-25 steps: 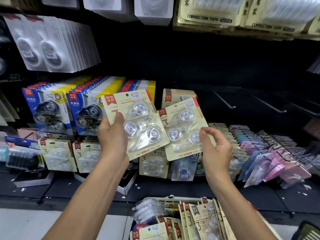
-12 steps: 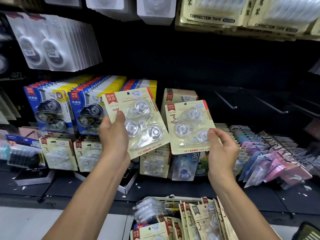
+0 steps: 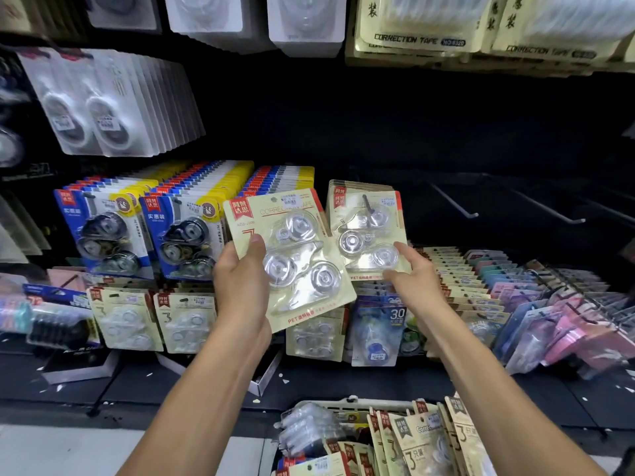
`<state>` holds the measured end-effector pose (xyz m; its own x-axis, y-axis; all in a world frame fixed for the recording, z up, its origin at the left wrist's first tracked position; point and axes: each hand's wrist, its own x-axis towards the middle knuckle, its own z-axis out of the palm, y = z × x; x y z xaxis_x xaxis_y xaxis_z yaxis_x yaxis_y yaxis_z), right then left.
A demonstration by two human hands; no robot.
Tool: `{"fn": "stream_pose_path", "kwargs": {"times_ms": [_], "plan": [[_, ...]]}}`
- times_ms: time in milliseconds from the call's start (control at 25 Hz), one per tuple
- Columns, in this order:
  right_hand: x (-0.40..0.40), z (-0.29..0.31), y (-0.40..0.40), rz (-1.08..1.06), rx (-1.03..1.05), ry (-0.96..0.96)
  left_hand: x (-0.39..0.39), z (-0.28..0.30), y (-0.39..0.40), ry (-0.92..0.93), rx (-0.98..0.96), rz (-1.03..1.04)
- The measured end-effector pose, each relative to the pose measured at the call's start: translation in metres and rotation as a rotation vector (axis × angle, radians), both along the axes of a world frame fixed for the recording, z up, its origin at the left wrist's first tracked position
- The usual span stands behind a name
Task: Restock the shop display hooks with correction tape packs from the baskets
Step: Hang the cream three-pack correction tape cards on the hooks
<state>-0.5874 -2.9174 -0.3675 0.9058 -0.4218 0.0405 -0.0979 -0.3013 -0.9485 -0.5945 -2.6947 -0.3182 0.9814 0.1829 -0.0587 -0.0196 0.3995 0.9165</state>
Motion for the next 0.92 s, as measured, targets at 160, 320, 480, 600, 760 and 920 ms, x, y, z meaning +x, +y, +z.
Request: {"fn": "stream_pose_path", "kwargs": {"times_ms": [160, 320, 480, 600, 760, 920], "plan": [[0.013, -0.004, -0.004, 0.148, 0.149, 0.146, 0.006, -0.010, -0.002, 0.014, 0.080, -0.045], [0.002, 0.006, 0.010, 0.027, -0.076, 0.033, 0.013, -0.014, -0.005, 0.063, 0.066, -0.076], [-0.020, 0.022, 0.021, 0.382, 0.221, -0.084, 0.014, -0.012, -0.015, 0.113, -0.055, -0.127], [-0.033, 0.018, 0.017, 0.468, 0.274, -0.011, 0.010, -0.011, -0.023, 0.116, -0.072, -0.148], [-0.042, 0.004, 0.009, 0.324, 0.308, -0.047, 0.003, -0.010, -0.026, 0.044, 0.153, -0.193], [-0.046, -0.002, -0.009, 0.075, 0.333, -0.062, 0.005, -0.014, -0.016, -0.046, 0.653, -0.195]]}}
